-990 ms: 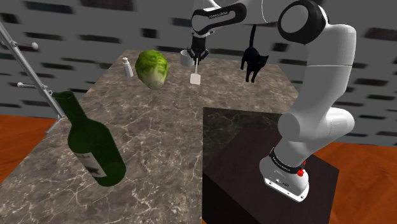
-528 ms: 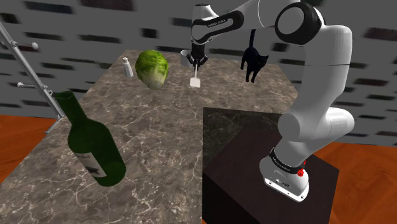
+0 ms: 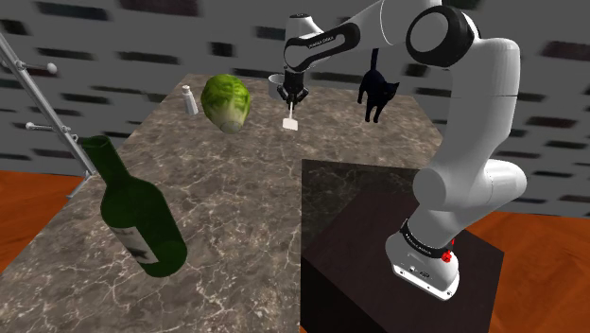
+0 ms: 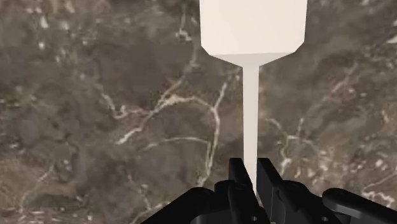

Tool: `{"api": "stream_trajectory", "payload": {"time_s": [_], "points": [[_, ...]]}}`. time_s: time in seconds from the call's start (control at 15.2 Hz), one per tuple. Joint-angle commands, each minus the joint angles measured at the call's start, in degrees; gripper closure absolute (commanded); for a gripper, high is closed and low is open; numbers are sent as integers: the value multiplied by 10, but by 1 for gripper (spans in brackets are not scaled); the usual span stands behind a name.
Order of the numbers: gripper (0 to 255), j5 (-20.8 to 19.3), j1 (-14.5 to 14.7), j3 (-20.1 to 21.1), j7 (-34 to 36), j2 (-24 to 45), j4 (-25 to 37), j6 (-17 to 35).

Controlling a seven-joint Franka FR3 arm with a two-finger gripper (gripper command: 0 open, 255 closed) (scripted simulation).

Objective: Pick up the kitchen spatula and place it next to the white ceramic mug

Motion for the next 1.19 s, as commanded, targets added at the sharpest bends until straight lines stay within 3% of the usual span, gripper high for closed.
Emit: {"api": "stream_trajectory", "payload": {"time_s": [0.0, 0.13, 0.2, 0.53, 0.79, 1.12], "points": [[255, 0, 0, 0, 0, 0, 0, 0], [255, 0, 0, 0, 0, 0, 0, 0], [0, 0, 0, 0, 0, 0, 0, 0], [0, 0, 0, 0, 0, 0, 0, 0], [0, 20, -5, 12, -12, -32, 26, -55], [0, 20, -5, 12, -12, -32, 26, -55]]}}
